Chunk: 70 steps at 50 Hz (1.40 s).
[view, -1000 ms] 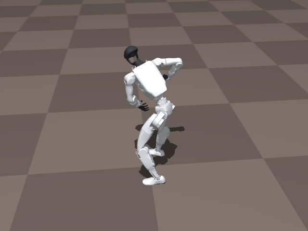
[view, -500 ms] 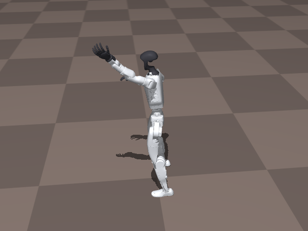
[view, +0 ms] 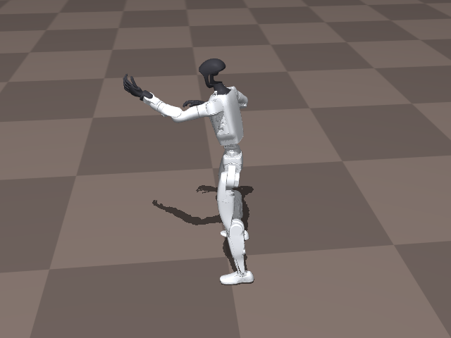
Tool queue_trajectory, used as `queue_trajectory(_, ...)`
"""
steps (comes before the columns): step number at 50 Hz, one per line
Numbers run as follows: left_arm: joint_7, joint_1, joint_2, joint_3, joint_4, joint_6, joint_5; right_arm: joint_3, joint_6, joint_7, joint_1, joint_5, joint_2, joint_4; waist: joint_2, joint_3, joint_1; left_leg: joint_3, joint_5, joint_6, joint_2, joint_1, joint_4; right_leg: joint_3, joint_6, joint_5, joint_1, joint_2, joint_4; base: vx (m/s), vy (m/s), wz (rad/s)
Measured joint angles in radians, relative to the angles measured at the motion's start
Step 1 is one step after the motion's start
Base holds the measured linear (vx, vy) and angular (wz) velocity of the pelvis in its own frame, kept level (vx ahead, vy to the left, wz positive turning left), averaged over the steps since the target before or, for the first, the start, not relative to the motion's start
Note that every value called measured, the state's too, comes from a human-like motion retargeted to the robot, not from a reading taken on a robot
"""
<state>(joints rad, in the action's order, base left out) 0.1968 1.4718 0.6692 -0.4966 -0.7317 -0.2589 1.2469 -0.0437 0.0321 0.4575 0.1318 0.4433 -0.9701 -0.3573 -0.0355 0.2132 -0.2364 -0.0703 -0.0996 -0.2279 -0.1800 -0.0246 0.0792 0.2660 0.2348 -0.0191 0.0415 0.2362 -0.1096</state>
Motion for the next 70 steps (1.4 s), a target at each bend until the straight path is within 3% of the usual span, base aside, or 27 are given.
queue_trajectory(3,-0.027,-0.16,-0.063,-0.001,0.049,0.035,-0.111,-0.005,0.021,-0.011,0.025,-0.006,0.018,-0.013,0.014,0.02,-0.049,-0.062,-0.029,0.019,-0.017,0.024,0.055,-0.054,0.012,0.026,0.076,-0.01,-0.073,-0.11,-0.13,-0.96)
queue_trajectory(7,-0.049,-0.311,-0.145,-0.05,0.094,0.087,-0.217,-0.021,0.002,0.002,0.007,0.011,0.027,0.002,0.037,0.105,-0.124,-0.123,0.009,0.002,-0.035,0.034,0.036,-0.132,-0.016,-0.028,0.117,-0.049,-0.007,-0.15,-0.13,-0.94)
queue_trajectory(14,-0.143,-0.549,-0.298,-0.239,0.16,0.17,-0.4,-0.012,0.005,0.017,0.103,-0.042,0.04,0.002,0.168,0.274,-0.28,-0.216,-0.038,-0.003,-0.067,0.13,0.227,-0.244,-0.012,-0.08,0.184,-0.075,0.031,-0.16,-0.05,-0.83)
queue_trajectory(17,-0.169,-0.653,-0.399,-0.312,0.164,0.186,-0.402,-0.016,0.011,0.019,0.153,-0.062,0.022,-0.002,0.229,0.293,-0.33,-0.261,-0.058,0.006,-0.079,0.2,0.307,-0.299,-0.001,-0.114,0.249,-0.083,0.048,-0.18,0.02,-0.87)
queue_trajectory(20,-0.088,-0.743,-0.523,-0.357,0.148,0.163,-0.26,-0.029,0.005,0.058,0.18,-0.076,0.015,-0.006,0.288,0.307,-0.363,-0.303,-0.079,0.029,-0.091,0.276,0.381,-0.352,0.011,-0.155,0.318,-0.087,0.072,-0.2,0.06,-0.78)
queue_trajectory(23,-0.082,-0.806,-0.596,-0.393,0.115,0.166,-0.286,-0.043,0.008,0.072,0.207,-0.086,0.013,-0.011,0.333,0.307,-0.385,-0.331,-0.105,0.051,-0.103,0.367,0.454,-0.389,0.019,-0.197,0.391,-0.088,0.101,-0.21,0.1,-0.53)
queue_trajectory(29,-0.086,-0.87,-0.642,-0.392,0.093,0.182,-0.27,-0.094,0.007,0.081,0.221,-0.117,0.006,-0.009,0.356,0.307,-0.389,-0.331,-0.136,0.063,-0.11,0.566,0.587,-0.416,0.023,-0.297,0.499,-0.062,0.197,-0.21,0.15,-0.06)
queue_trajectory(33,-0.121,-0.832,-0.561,-0.396,0.14,0.204,-0.27,-0.132,0.01,0.077,0.201,-0.114,0.001,-0.003,0.314,0.307,-0.332,-0.308,-0.157,0.056,-0.112,0.66,0.661,-0.407,0.027,-0.315,0.546,-0.049,0.197,-0.17,0.19,0.2)
queue_trajectory(35,-0.256,-0.751,-0.442,-0.424,0.185,0.253,-0.425,-0.134,0.02,0.038,0.194,-0.107,-0.01,0.0,0.284,0.307,-0.29,-0.294,-0.169,0.044,-0.103,0.674,0.683,-0.398,0.026,-0.319,0.539,-0.034,0.197,-0.12,0.24,0.38)
queue_trajectory(37,-0.247,-0.661,-0.358,-0.429,0.255,0.255,-0.321,-0.14,0.01,0.043,0.184,-0.107,-0.009,0.004,0.251,0.307,-0.244,-0.278,-0.173,0.042,-0.083,0.659,0.687,-0.385,0.021,-0.298,0.519,-0.016,0.168,-0.07,0.24,0.53)
queue_trajectory(40,-0.289,-0.465,-0.182,-0.44,0.341,0.266,-0.337,-0.129,0.012,-0.004,0.179,-0.087,-0.017,0.001,0.205,0.307,-0.175,-0.245,-0.187,0.026,-0.05,0.586,0.673,-0.353,0.018,-0.221,0.468,0.009,0.065,0.02,0.23,0.74)
queue_trajectory(46,-0.064,-0.075,-0.018,-0.303,0.212,0.104,-0.186,-0.075,0.011,0.007,0.153,-0.055,0.031,-0.014,0.144,0.286,-0.06,-0.145,-0.182,-0.005,0.05,0.347,0.561,-0.239,0.025,-0.1,0.238,0.088,-0.056,0.16,0.16,1.09)
queue_trajectory(52,0.14,0.258,0.036,0.024,-0.067,-0.085,0.075,-0.044,-0.002,0.009,0.125,-0.042,0.105,-0.004,0.108,0.151,0.064,-0.055,-0.155,-0.009,0.11,0.201,0.412,-0.111,0.027,-0.066,0.077,0.124,-0.053,0.23,0.05,0.91)
queue_trajectory(55,0.195,0.424,0.124,0.137,-0.166,-0.115,0.068,-0.042,0.001,-0.012,0.113,-0.01,0.114,-0.009,0.098,0.087,0.121,-0.046,-0.179,0.011,0.107,0.147,0.362,-0.055,0.027,-0.031,0.042,0.123,-0.082,0.23,0.04,0.54)
queue_trajectory(58,0.245,0.553,0.19,0.143,-0.215,-0.126,0.093,-0.013,-0.031,-0.015,0.085,0.01,0.062,0.015,0.105,0.048,0.194,0.001,-0.124,-0.001,0.152,0.108,0.262,-0.021,0.027,-0.058,-0.012,0.146,-0.015,0.13,0.02,0.6)
queue_trajectory(62,0.221,0.557,0.275,0.017,-0.142,-0.132,0.055,0.028,-0.048,-0.024,0.069,0.0,0.025,0.042,0.119,0.009,0.282,0.037,-0.099,0.006,0.178,0.055,0.163,0.025,0.027,-0.047,-0.053,0.165,-0.002,0.13,0.0,0.53)
queue_trajectory(65,0.14,0.437,0.347,-0.043,0.028,-0.145,0.042,0.047,-0.056,-0.047,0.035,-0.006,0.02,0.067,0.146,-0.012,0.325,0.069,-0.071,0.011,0.197,0.01,0.076,0.057,0.027,-0.03,-0.076,0.185,-0.011,0.1,-0.02,0.58)
queue_trajectory(67,0.069,0.286,0.402,-0.017,0.174,-0.148,0.048,0.047,-0.06,-0.06,0.004,-0.006,0.03,0.084,0.164,-0.025,0.341,0.09,-0.05,0.011,0.205,-0.019,0.015,0.076,0.027,-0.019,-0.088,0.196,-0.02,0.08,-0.05,0.53)
queue_trajectory(70,-0.034,-0.08,0.467,0.136,0.41,-0.145,0.071,0.042,-0.06,-0.07,-0.031,-0.015,0.052,0.116,0.178,-0.045,0.361,0.115,-0.016,0.007,0.202,-0.055,-0.07,0.1,0.022,-0.004,-0.098,0.198,-0.027,0.06,-0.09,0.42)
